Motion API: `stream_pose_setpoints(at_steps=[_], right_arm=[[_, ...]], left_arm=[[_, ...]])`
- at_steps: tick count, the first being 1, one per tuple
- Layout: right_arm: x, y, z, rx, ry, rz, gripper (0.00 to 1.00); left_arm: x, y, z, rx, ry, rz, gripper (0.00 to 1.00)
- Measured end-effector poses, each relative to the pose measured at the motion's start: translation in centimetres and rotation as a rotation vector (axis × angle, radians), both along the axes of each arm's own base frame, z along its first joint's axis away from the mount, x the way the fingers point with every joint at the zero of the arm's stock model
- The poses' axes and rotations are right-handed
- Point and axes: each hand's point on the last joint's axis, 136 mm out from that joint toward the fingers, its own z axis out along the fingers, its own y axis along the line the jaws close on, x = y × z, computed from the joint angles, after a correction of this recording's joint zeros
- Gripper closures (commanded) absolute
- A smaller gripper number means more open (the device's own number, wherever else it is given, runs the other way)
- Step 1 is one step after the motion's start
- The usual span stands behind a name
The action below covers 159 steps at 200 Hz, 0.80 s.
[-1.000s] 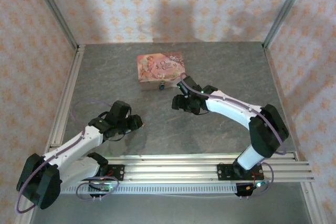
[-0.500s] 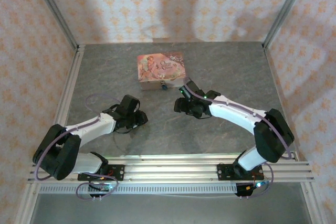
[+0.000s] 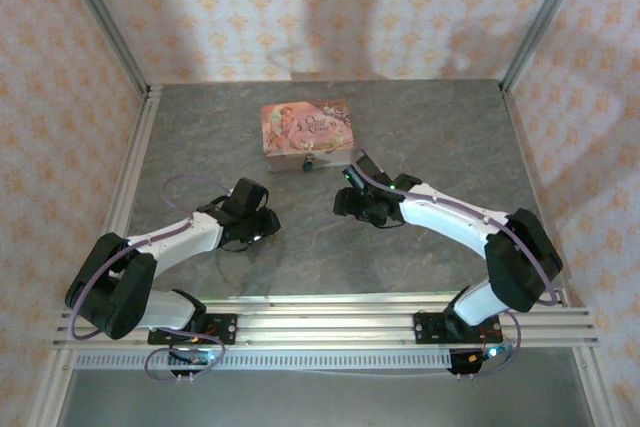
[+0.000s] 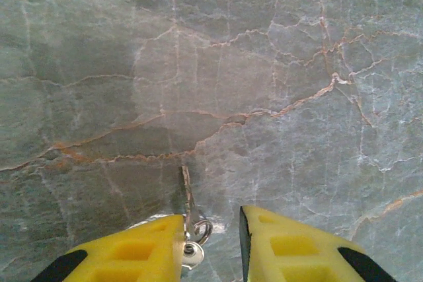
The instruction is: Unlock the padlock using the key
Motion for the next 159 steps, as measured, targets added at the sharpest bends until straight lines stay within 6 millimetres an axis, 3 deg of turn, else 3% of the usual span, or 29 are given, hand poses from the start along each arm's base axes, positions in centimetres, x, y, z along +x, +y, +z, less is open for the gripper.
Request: stream_pose_setpoints(at_steps=[54, 105, 129, 159], right_arm=[[0.0, 0.0, 0.0, 0.0, -0.001, 0.0, 0.27], [0.0, -0.1, 0.0, -0.003, -0.002, -0.002, 0.27], [0.0, -0.1, 0.0, -0.003, -0.002, -0.002, 0.28], [0.0, 0.0, 0.0, -0.001, -0.001, 0.0, 0.31]], left_arm=[[-0.4, 0.2, -1.3, 0.02, 0.042, 0.0, 0.74], [-0.3, 0.1, -1.5, 0.02, 0.046, -0.001, 0.89], [-0.2, -0.1, -1.4, 0.018, 0.035, -0.019, 1.0], [0.0, -0.2, -1.3, 0.021, 0.021, -0.043, 1.0]])
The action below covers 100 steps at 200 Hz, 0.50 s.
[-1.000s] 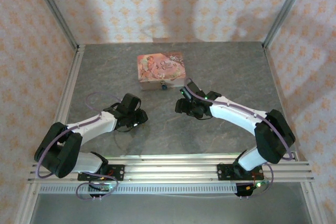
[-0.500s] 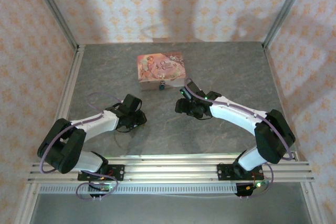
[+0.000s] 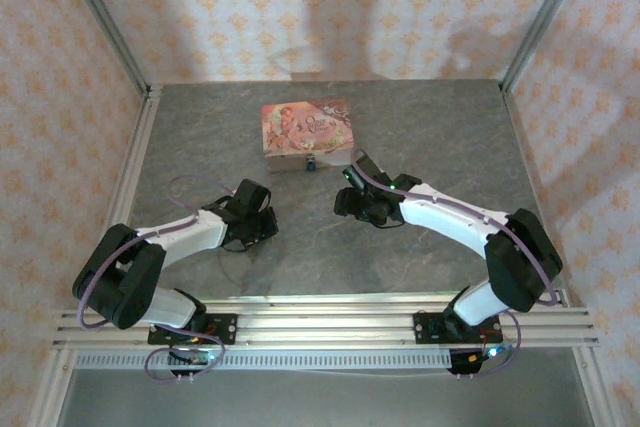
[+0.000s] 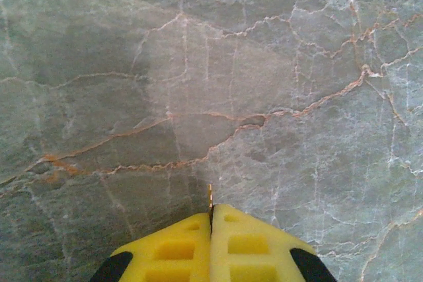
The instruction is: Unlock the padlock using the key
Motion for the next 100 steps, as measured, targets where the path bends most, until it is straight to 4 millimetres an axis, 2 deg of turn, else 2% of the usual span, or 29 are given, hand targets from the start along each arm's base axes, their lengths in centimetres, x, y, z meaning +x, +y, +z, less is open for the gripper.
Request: stream_pose_setpoints(at_steps=[24, 44, 75, 100], right_arm=[[-0.2, 0.1, 0.4, 0.023, -0.003, 0.009, 0.32], [0.0, -0.4, 2.2, 0.07, -0.034, 0.01, 0.34], [0.6, -1.5, 7.9, 0.19, -0.173, 0.024, 0.41], [-0.5, -1.7, 13.0, 0.29, -0.297, 0.091, 0.45]], left_arm=[[0.2, -0.1, 1.3, 0.003, -0.05, -0.047, 1.0], [0.8, -0.5, 4.0, -0.005, -0.137, -0.112, 1.0], [1.5, -1.9, 10.0, -0.048, -0.341, -0.258, 1.0], [1.2, -2.8, 15.2, -0.069, -0.523, -0.382, 1.0]])
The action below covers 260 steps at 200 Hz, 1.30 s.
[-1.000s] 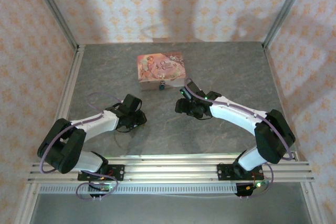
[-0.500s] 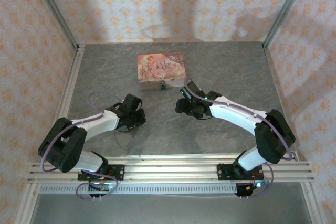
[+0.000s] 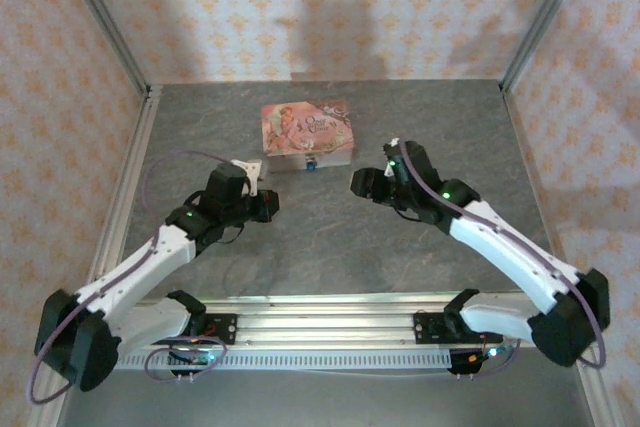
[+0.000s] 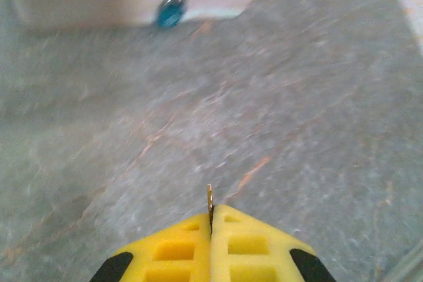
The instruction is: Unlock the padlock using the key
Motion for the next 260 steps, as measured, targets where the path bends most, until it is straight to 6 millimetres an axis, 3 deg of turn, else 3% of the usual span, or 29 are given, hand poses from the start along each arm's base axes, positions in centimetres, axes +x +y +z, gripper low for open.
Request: stream_pose_setpoints(at_steps=[36, 70, 103, 162, 260], right_arm=[[-2.3, 2.3, 4.8, 0.156, -0.082, 0.177, 0.48], [-4.0, 5.0, 5.8, 0.255, -0.057, 0.336, 0.52], [-5.2, 7.0, 6.2, 0.307, -0.03, 0.434, 0.58], [-6.4, 9.7, 7.0, 0.361, -0.035, 0.564, 0.76], [-8.2, 11.4, 10.6, 0.457, -0.209, 0.745, 0.76]], left_arm=[[-1.3, -1.4, 6.0, -0.023, -0.22, -0.179, 1.0], [-3.1, -2.8, 9.0, -0.04, -0.369, -0.347, 1.0], [-4.5, -3.7, 10.1, -0.041, -0.443, -0.461, 1.0], [-6.6, -4.8, 11.2, -0.056, -0.483, -0.611, 1.0], [-8.6, -6.7, 12.9, -0.167, -0.397, -0.792, 1.0]])
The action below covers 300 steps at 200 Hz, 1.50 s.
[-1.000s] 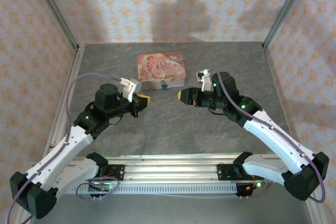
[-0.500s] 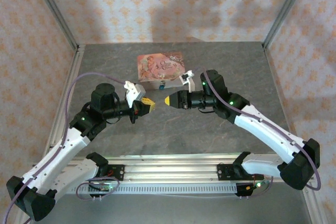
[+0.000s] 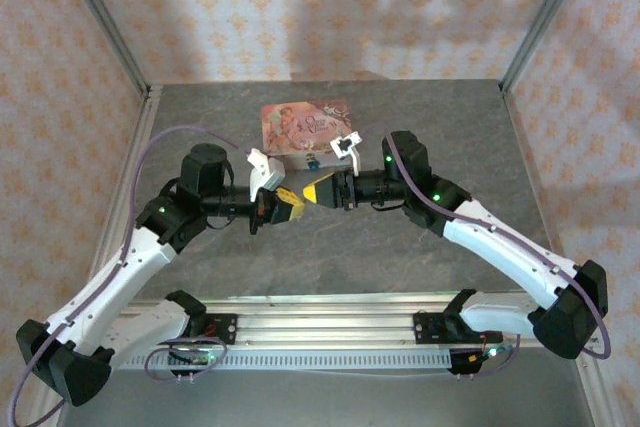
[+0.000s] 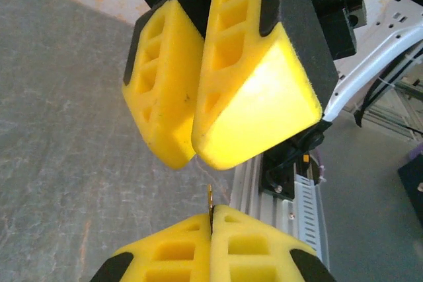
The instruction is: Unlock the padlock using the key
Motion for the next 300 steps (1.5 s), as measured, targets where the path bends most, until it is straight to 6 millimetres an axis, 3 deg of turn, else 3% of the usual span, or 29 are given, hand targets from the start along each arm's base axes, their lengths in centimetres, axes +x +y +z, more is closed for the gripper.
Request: stream_pose_setpoints(at_steps=[112, 151, 164, 197, 220, 250, 275, 290, 300], right_arm=[[-1.1, -0.3, -0.6, 0.014, -0.037, 0.049, 0.78], [-1.3, -0.3, -0.6, 0.019, -0.044, 0.058, 0.9], [-1.3, -0.3, -0.7, 0.017, -0.051, 0.057, 1.0], [-1.0, -0.5, -0.8, 0.013, -0.061, 0.038, 1.0], [-0.7, -0.6, -0.8, 0.008, -0.078, 0.016, 1.0], [0.1, -1.1, -1.5, -0.047, -0.116, -0.057, 1.0], [2.4, -2.7, -3.0, -0.192, -0.152, -0.206, 1.0], [3.9, -3.9, -2.9, -0.272, -0.19, -0.299, 1.0], [4.8, -4.5, -2.6, -0.316, -0.218, -0.345, 1.0]], left_arm=[[-0.1, -0.8, 0.2, -0.019, 0.057, -0.06, 1.0], [-0.1, -1.0, 0.4, -0.026, 0.075, -0.075, 1.0], [-0.2, -1.1, 0.3, -0.029, 0.091, -0.082, 1.0], [0.1, -1.3, 0.2, -0.025, 0.117, -0.081, 1.0], [0.5, -1.2, 0.1, -0.014, 0.118, -0.059, 0.64], [1.5, -0.9, -0.4, 0.014, 0.124, 0.015, 0.45], [2.1, 0.2, -0.3, 0.02, 0.104, 0.127, 0.34], [2.3, 1.2, -0.4, 0.01, 0.107, 0.219, 0.18], [2.6, 2.1, -0.6, 0.01, 0.114, 0.294, 0.15]])
